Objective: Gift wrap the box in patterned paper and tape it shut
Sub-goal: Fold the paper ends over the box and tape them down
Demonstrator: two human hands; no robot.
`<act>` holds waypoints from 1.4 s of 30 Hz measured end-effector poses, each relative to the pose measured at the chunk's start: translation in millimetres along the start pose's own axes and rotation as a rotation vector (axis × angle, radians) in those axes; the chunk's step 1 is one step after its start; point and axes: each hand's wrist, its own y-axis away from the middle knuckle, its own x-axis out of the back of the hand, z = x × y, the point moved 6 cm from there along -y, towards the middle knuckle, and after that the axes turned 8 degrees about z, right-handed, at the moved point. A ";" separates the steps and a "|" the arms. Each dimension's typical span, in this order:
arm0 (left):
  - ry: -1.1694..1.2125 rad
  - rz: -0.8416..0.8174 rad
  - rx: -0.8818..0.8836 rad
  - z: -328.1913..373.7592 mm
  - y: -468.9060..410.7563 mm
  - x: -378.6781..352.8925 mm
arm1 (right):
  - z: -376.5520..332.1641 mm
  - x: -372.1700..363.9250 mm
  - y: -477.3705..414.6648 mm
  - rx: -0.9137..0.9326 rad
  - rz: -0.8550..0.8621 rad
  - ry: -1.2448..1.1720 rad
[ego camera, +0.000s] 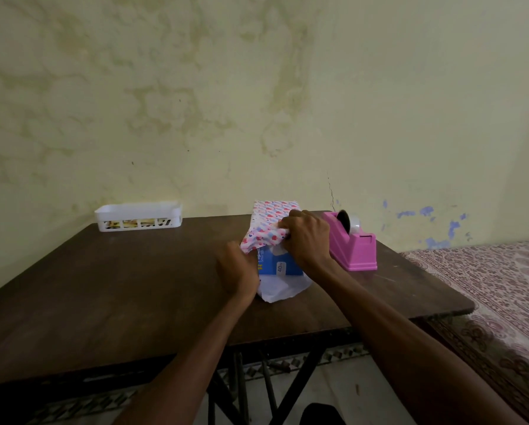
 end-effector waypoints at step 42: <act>-0.581 -0.150 -0.844 112.4 2.1 -38.9 | 73.4 9.8 26.7 -0.430 -0.084 -0.206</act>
